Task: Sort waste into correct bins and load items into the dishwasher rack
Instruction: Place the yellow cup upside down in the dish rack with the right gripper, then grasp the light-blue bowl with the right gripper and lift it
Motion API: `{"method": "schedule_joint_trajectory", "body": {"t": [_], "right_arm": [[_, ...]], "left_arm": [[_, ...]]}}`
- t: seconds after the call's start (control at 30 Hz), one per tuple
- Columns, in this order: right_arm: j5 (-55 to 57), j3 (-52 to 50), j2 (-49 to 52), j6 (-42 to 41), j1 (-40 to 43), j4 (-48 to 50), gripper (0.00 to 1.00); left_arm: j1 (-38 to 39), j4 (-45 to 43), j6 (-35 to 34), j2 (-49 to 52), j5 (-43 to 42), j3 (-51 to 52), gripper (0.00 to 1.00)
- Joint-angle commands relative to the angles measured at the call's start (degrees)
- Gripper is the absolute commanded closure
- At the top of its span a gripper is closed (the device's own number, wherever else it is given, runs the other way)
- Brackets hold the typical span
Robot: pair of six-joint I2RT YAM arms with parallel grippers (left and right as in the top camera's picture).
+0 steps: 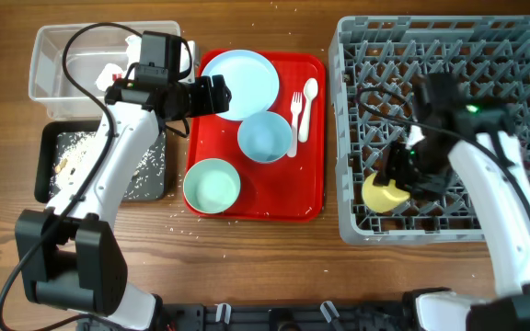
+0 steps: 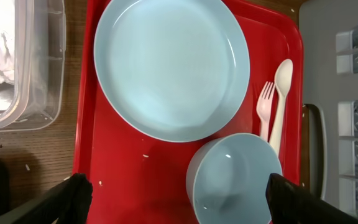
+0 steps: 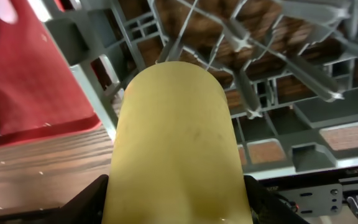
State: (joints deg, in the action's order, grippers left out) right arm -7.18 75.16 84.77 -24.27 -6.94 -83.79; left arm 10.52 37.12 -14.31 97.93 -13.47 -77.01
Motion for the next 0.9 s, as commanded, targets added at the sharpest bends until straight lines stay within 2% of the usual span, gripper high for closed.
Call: {"method": "schedule_joint_trajectory", "body": {"t": [0.0,0.13,0.17,0.23,0.27,0.43,0.53,0.57,0.67,0.87], "right_arm": [[1.18,0.09,5.29,0.28,-2.36,-0.46,0.40],[1.40,0.09,9.07,0.35,-2.95,-0.48,0.27],[1.40,0.09,9.11,0.50,-2.95,-0.48,0.20],[1.36,0.17,9.09,0.09,-2.95,0.26,0.12],[1.36,0.44,9.09,-0.04,-2.95,0.44,0.11],[0.68,11.69,9.09,0.72,-2.89,0.26,0.13],[-2.93,21.40,9.09,3.26,-5.60,7.91,0.19],[-3.02,21.88,9.11,2.82,-7.96,14.10,0.24],[-2.99,21.86,13.00,-0.92,-12.90,23.12,0.27],[-2.99,21.86,29.46,-1.64,-18.14,27.04,0.33]], "left_arm": [[-0.26,-0.07,0.37,0.46,0.52,0.02,0.09],[-0.26,-0.07,0.37,0.46,0.55,0.02,0.09],[-0.26,-0.07,0.37,0.46,0.57,0.02,0.09],[-0.26,-0.07,0.37,0.46,0.72,0.02,0.08],[-0.26,-0.09,0.35,0.46,0.72,0.02,0.05],[-1.05,-0.48,0.37,0.28,0.70,-0.13,0.05],[-4.09,-0.26,0.33,-2.49,0.48,-0.28,0.05],[-5.88,-0.04,0.35,-4.33,0.50,-0.28,0.04],[-9.79,0.39,0.35,-6.75,0.52,-0.26,0.00],[-12.26,1.95,0.35,-6.62,0.50,-0.24,0.00]]}}
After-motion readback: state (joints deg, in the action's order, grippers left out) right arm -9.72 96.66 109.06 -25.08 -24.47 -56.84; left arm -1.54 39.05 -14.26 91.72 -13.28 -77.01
